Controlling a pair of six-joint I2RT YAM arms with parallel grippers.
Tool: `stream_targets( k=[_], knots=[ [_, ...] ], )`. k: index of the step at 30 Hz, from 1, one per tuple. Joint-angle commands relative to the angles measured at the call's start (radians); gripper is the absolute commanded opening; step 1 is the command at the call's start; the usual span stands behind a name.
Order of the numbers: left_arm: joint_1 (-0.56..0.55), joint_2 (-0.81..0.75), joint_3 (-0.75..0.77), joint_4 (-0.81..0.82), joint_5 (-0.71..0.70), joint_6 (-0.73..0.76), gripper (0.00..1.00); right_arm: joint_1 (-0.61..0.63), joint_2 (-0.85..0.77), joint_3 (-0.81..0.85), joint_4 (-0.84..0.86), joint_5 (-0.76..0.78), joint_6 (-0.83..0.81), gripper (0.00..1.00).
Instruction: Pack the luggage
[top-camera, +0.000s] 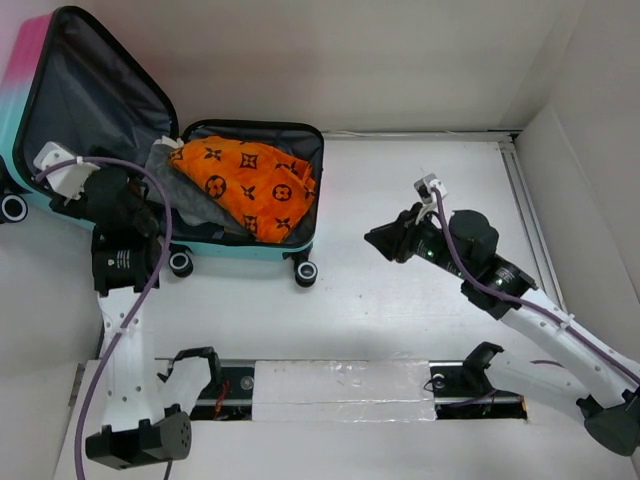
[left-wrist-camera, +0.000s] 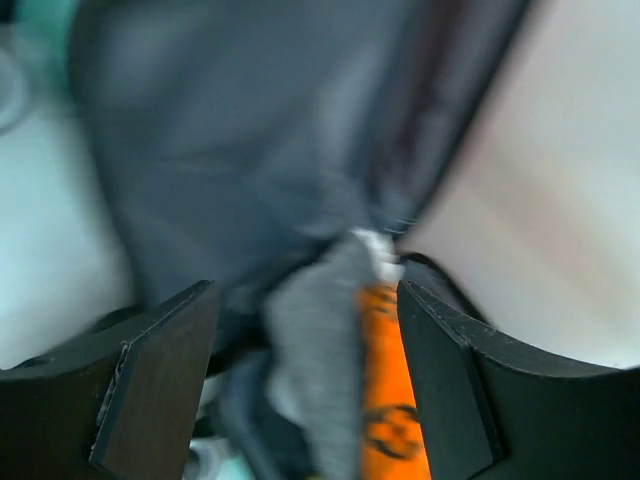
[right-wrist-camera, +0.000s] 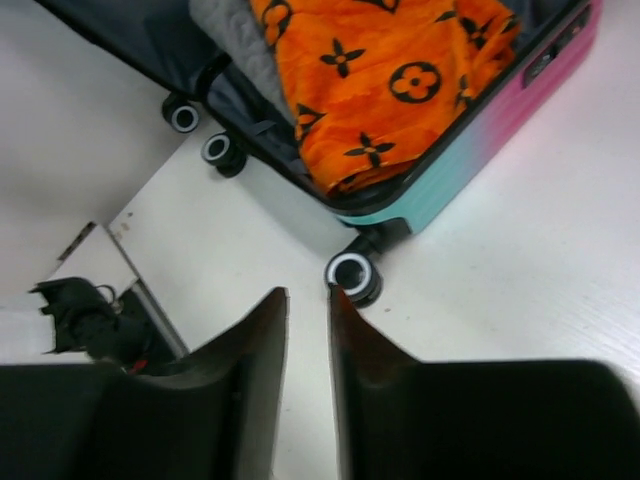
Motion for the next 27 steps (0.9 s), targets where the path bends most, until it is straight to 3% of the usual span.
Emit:
stream_targets(
  k=[1, 4, 6, 8, 11, 12, 17, 21, 22, 24, 27],
  knots=[
    [0.009, 0.01, -0.013, -0.161, -0.197, 0.002, 0.68, 0.025, -0.022, -0.006, 0.06, -0.057, -0.034, 0.34],
    [0.026, 0.048, -0.013, -0.23, -0.379, -0.007, 0.68, 0.035, -0.04, -0.016, 0.049, -0.078, -0.053, 0.53],
    [0.055, 0.049, -0.062, -0.181, -0.46, 0.039, 0.68, 0.035, -0.053, -0.039, 0.049, -0.068, -0.062, 0.54],
    [0.104, 0.099, -0.047, -0.155, -0.43, 0.074, 0.68, 0.035, -0.063, -0.053, 0.049, -0.058, -0.062, 0.56],
    [0.268, 0.292, 0.137, -0.343, -0.307, 0.002, 0.68, 0.035, -0.063, -0.062, 0.049, -0.07, -0.062, 0.56],
    [0.279, 0.33, 0.225, -0.392, -0.319, -0.049, 0.66, 0.035, -0.063, -0.062, 0.049, -0.084, -0.062, 0.56],
    [0.279, 0.406, 0.31, -0.377, -0.32, -0.01, 0.64, 0.035, -0.033, -0.072, 0.049, -0.094, -0.062, 0.56],
    [0.241, 0.417, 0.309, -0.301, -0.284, 0.033, 0.47, 0.044, -0.013, -0.072, 0.058, -0.094, -0.062, 0.56],
    [0.224, 0.395, 0.295, -0.273, -0.284, 0.05, 0.25, 0.044, -0.002, -0.072, 0.067, -0.094, -0.062, 0.56],
    [0.206, 0.353, 0.274, -0.258, -0.239, 0.05, 0.04, 0.044, 0.009, -0.072, 0.067, -0.094, -0.062, 0.56],
    [0.158, 0.291, 0.222, -0.241, -0.139, 0.05, 0.0, 0.044, 0.032, -0.072, 0.067, -0.071, -0.062, 0.56]
  ],
)
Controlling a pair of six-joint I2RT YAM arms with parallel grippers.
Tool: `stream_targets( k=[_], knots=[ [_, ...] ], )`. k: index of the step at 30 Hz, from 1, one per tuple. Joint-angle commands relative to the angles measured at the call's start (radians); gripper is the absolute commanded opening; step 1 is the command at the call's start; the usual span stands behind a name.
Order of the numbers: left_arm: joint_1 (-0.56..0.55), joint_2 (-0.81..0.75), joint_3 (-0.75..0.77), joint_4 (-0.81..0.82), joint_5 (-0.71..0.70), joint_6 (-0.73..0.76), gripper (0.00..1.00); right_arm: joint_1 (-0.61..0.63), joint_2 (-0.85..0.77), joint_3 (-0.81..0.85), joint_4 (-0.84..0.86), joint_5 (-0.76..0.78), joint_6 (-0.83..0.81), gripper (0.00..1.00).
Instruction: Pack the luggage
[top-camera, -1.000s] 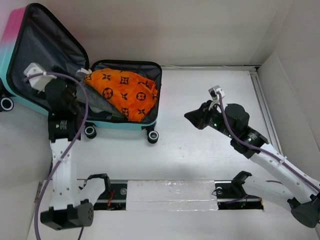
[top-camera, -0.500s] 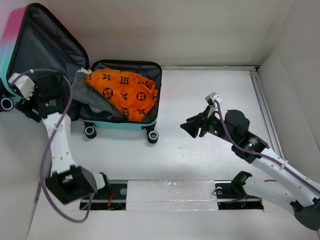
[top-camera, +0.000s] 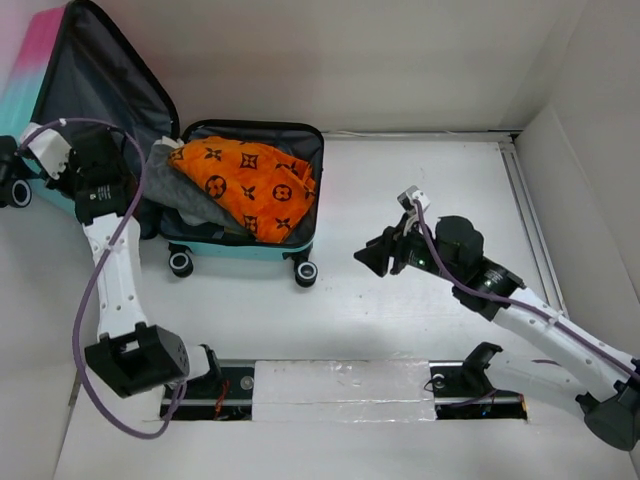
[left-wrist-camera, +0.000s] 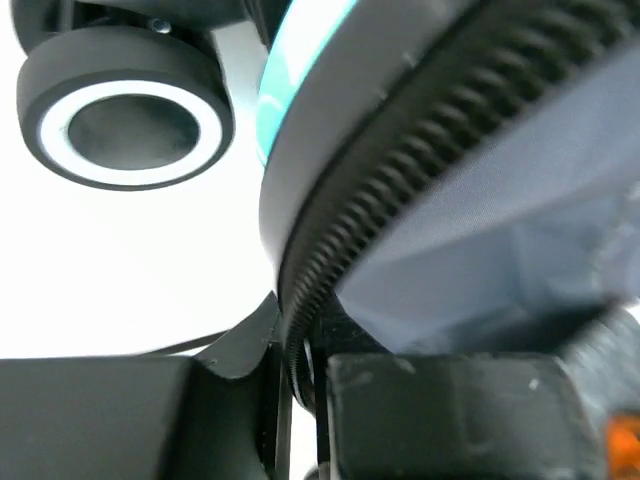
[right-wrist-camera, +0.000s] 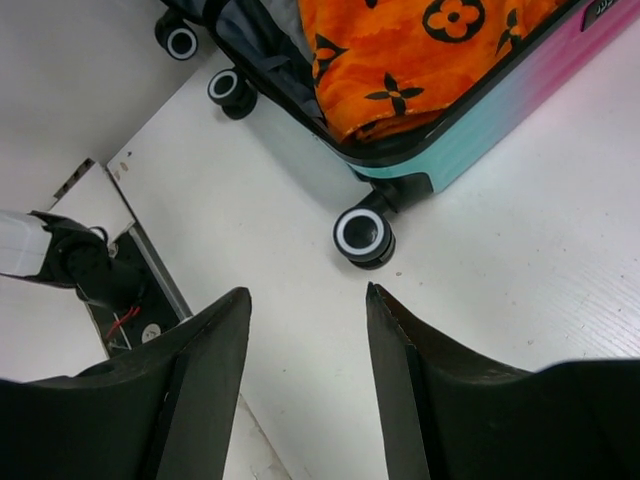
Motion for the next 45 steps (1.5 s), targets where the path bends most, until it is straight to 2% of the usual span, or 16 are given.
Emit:
stream_targets(
  k=[1, 5, 9, 10, 13, 15, 16, 20, 30, 32, 33, 34, 35, 38, 40, 45],
  knots=[
    [-0.16, -0.146, -0.058, 0.049, 0.111, 0.03, 0.0, 0.011, 0.013, 0.004, 0.055, 0.014, -0.016, 0.56],
    [-0.543, -0.243, -0.121, 0.059, 0.034, 0.061, 0.0, 0.011, 0.065, 0.015, 0.055, 0.027, -0.016, 0.56],
    [-0.815, -0.275, -0.143, 0.031, 0.162, 0.061, 0.0, 0.011, 0.065, 0.037, 0.046, 0.055, 0.008, 0.56],
    [-0.846, -0.275, -0.167, 0.031, 0.287, 0.089, 0.0, 0.011, 0.065, 0.037, 0.046, 0.077, 0.021, 0.56],
    [-0.862, -0.248, -0.179, 0.042, 0.635, 0.154, 0.11, 0.011, 0.027, 0.037, 0.046, 0.123, 0.051, 0.56],
    [-0.862, -0.228, -0.179, 0.065, 0.768, 0.199, 0.35, 0.02, 0.009, 0.027, 0.035, 0.184, 0.065, 0.59],
    [-0.862, -0.227, -0.179, 0.077, 0.82, 0.212, 0.55, 0.02, -0.011, 0.027, 0.023, 0.212, 0.074, 0.6],
    [-0.862, -0.25, -0.123, 0.108, 1.143, 0.281, 0.84, 0.02, -0.051, 0.037, -0.023, 0.324, 0.093, 0.65],
    [-0.862, -0.16, -0.012, -0.087, 1.767, 0.479, 0.87, 0.02, -0.039, 0.101, -0.043, 0.453, 0.111, 0.63],
    [-0.862, -0.189, -0.021, -0.023, 1.66, 0.405, 0.85, 0.011, -0.028, 0.112, -0.043, 0.477, 0.111, 0.58],
    [-0.862, -0.206, -0.035, 0.108, 1.572, 0.348, 0.85, 0.011, -0.016, 0.112, -0.043, 0.477, 0.111, 0.46],
    [-0.862, -0.218, -0.044, 0.197, 1.288, 0.237, 0.85, 0.001, -0.007, 0.136, -0.043, 0.478, 0.111, 0.28],
    [-0.862, -0.227, -0.045, 0.198, 1.12, 0.185, 0.84, 0.001, 0.007, 0.145, -0.043, 0.478, 0.111, 0.28],
    [-0.827, -0.189, -0.016, 0.26, 0.675, 0.046, 0.84, -0.009, 0.083, 0.173, -0.043, 0.452, 0.101, 0.07],
    [-0.739, -0.104, 0.011, 0.273, 0.608, -0.002, 0.81, -0.009, 0.146, 0.187, -0.043, 0.441, 0.101, 0.0],
    [-0.419, 0.133, 0.191, 0.252, 0.719, -0.105, 0.74, -0.018, 0.243, 0.196, 0.008, 0.416, 0.082, 0.0]
  ],
)
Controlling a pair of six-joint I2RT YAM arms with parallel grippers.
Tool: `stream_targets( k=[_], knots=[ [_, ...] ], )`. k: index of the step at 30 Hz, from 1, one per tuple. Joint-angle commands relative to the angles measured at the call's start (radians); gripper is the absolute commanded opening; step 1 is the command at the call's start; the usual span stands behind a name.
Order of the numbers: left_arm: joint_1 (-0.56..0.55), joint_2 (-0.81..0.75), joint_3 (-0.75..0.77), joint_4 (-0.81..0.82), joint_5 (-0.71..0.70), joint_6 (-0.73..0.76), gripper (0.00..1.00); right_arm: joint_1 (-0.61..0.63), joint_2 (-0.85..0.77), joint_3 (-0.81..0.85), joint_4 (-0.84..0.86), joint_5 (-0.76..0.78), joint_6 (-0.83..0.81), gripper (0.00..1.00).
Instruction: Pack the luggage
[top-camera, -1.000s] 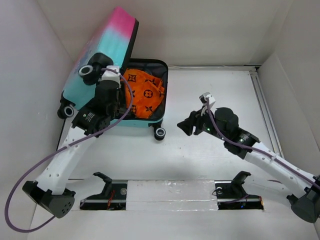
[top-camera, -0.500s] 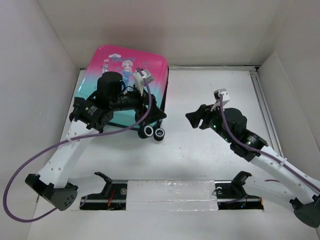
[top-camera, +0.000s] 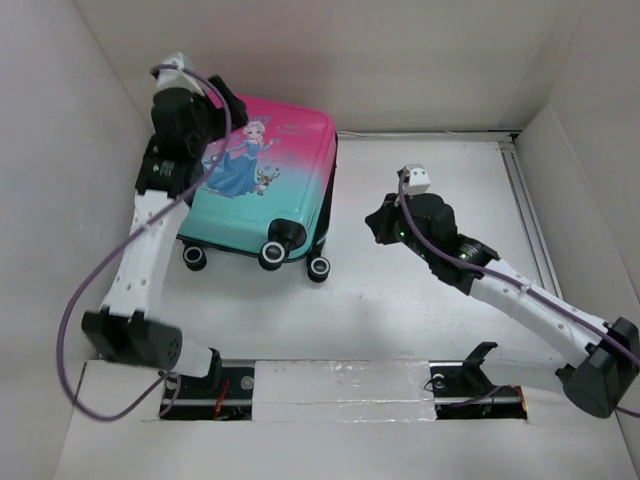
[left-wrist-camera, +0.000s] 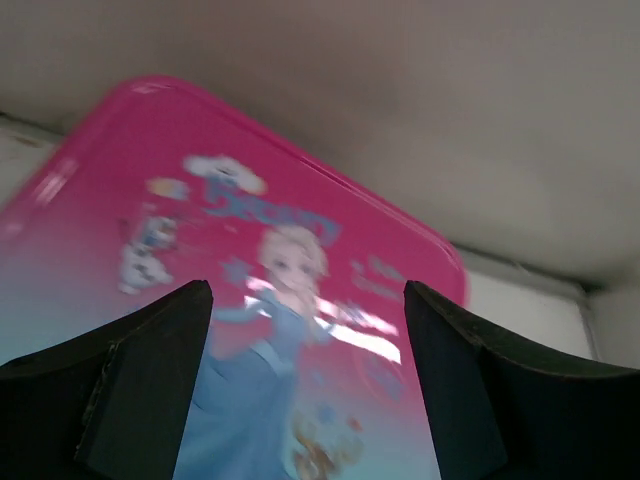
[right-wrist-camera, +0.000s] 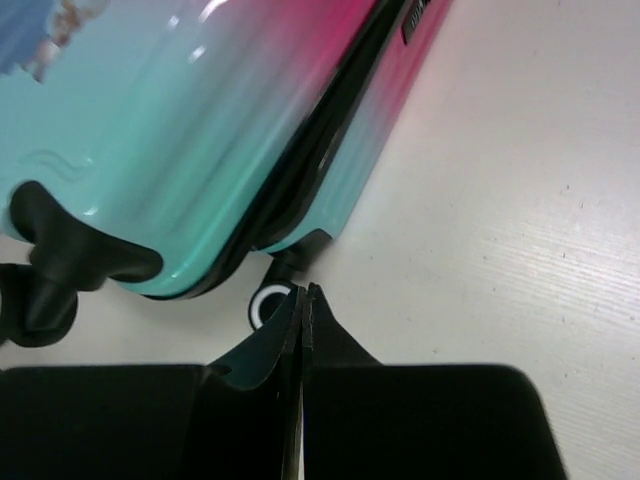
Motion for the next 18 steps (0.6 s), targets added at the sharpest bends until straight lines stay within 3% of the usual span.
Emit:
stream_targets(
  k=[1, 4, 8, 14, 18],
  knots=[
    [0.224, 0.158, 0.086, 0.03, -0.073, -0.126, 0.73, -0.013, 0.045, 0.047, 0.057, -0.015, -0.019, 0.0],
    [0.388, 0.301, 0.18, -0.032, -0.027, -0.148, 0.7, -0.051, 0.117, 0.086, 0.089, -0.028, -0.029, 0.0],
    [0.487, 0.451, 0.292, -0.127, -0.048, -0.097, 0.68, -0.125, 0.252, 0.156, 0.135, -0.094, -0.029, 0.0],
    [0.567, 0.657, 0.507, -0.286, -0.033, -0.023, 0.68, -0.168, 0.456, 0.241, 0.196, -0.145, -0.007, 0.0],
    [0.576, 0.763, 0.524, -0.338, 0.034, 0.003, 0.68, -0.188, 0.555, 0.336, 0.205, -0.159, -0.007, 0.0]
  ],
)
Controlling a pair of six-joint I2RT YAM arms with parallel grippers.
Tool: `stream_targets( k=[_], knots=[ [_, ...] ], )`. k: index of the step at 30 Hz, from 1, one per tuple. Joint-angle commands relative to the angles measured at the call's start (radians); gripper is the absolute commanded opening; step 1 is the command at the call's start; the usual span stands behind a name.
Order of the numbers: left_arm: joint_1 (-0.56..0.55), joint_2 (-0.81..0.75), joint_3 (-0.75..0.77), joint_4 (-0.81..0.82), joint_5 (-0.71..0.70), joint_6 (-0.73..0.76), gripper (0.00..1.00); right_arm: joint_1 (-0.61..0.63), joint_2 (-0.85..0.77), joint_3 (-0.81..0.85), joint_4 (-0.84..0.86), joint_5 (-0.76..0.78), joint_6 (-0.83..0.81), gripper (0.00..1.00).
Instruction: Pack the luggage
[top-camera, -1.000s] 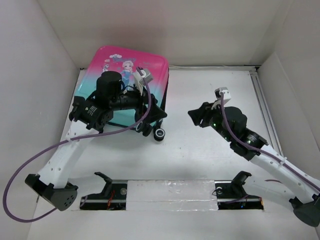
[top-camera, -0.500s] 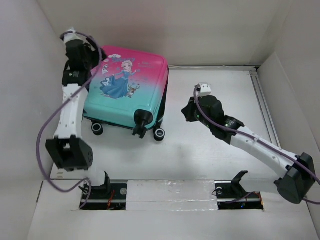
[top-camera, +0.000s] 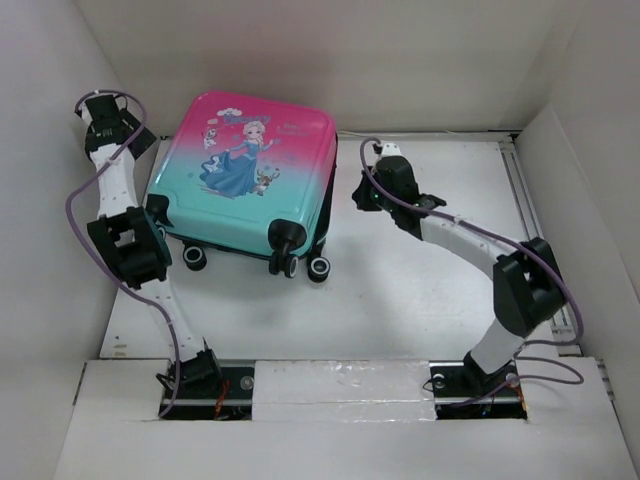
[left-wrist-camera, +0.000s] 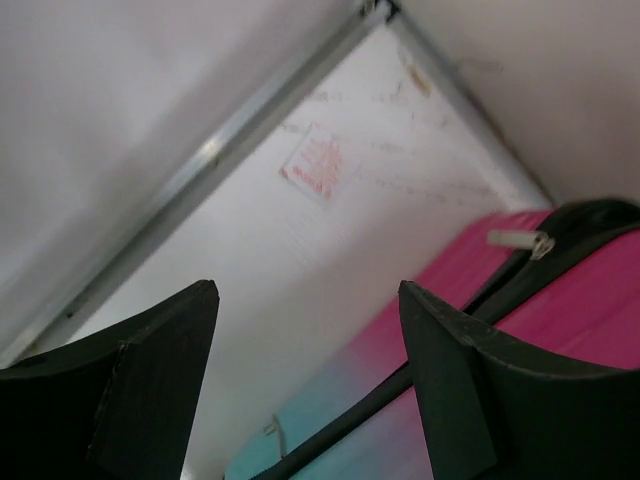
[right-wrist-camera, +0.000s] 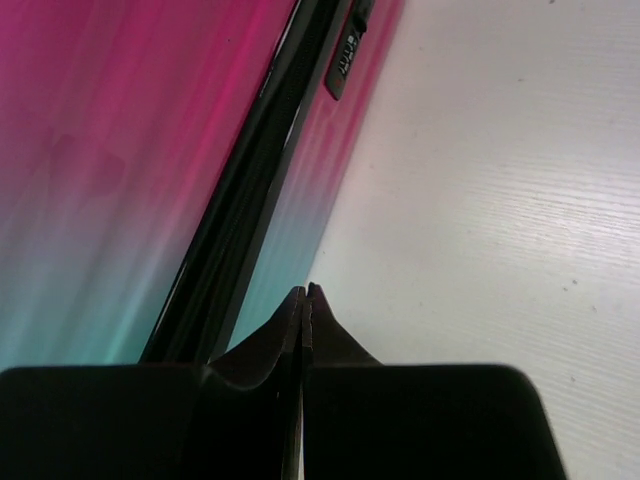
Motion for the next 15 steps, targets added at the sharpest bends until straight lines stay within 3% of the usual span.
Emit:
stream_targets(
  k=[1, 5, 6, 9, 15],
  knots=[
    [-0.004, 0.017, 0.025, -0.089, 0.086, 0.027, 0.68, -0.013, 0.054, 0.11, 0.085, -0.045, 0.006, 0.0],
    [-0.095, -0.035, -0.195, 0.019, 0.146, 0.018, 0.68, -0.048, 0.161, 0.178, 0.094, -0.045, 0.028, 0.0],
    [-0.113, -0.052, -0.29, 0.049, 0.19, 0.001, 0.68, -0.048, 0.162, 0.178, 0.117, -0.045, 0.029, 0.0],
    [-0.194, -0.11, -0.389, 0.122, 0.251, -0.033, 0.68, -0.082, 0.162, 0.132, 0.169, -0.045, 0.058, 0.0],
    [-0.34, -0.305, -0.685, 0.306, 0.27, -0.131, 0.68, -0.174, 0.18, 0.107, 0.169, -0.095, 0.058, 0.0]
  ],
)
